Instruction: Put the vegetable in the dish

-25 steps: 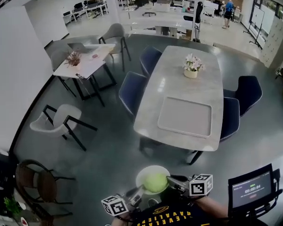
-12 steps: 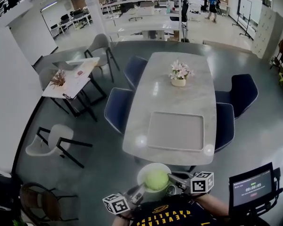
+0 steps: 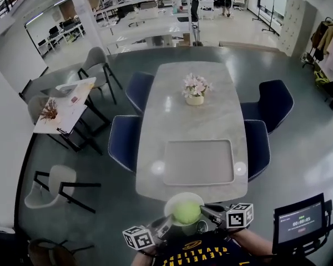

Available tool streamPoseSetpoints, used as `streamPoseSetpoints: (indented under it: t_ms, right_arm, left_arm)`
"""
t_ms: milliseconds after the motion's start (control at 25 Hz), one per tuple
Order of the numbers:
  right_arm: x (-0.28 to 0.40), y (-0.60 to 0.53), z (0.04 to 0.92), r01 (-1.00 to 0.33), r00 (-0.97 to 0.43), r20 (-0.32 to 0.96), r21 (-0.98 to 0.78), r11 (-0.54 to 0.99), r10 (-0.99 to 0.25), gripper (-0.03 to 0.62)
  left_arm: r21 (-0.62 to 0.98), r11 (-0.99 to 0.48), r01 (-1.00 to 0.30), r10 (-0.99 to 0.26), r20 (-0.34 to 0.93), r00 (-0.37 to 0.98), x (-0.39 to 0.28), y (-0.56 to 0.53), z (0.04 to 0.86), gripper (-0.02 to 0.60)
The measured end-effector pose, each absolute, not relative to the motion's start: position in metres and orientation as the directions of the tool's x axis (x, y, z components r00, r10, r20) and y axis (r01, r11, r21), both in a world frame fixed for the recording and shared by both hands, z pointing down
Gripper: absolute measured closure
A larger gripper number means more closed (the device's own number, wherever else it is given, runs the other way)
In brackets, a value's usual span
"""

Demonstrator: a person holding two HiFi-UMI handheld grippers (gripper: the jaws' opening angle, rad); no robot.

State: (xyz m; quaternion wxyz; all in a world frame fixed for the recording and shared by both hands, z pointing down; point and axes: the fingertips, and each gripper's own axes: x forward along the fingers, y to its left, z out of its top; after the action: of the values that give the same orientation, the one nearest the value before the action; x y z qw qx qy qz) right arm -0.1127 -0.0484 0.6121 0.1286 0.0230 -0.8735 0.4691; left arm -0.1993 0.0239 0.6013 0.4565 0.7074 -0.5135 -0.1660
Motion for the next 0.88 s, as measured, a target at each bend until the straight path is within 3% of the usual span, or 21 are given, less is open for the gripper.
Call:
streamPoseSetpoints:
  t_ms: [400,880]
  right_arm:
    - [-0.148,-0.12,0.593,-0.308,-0.951,0.265,-0.807,0.503,-0.157,0.553]
    - [-0.183,-0.156,0.606,-0.438,-0.89,0.325,-0.804,0.402,-0.319,0.553]
  left_arm:
    - [0.808,-0.201,-0.554,-0.754,0.234,0.614,-0.249,-0.069,0.583,0.571]
    - [0.84,-0.257,-0.477,-0.617,0.237,0.75,-0.293,-0.125,0.601,0.571]
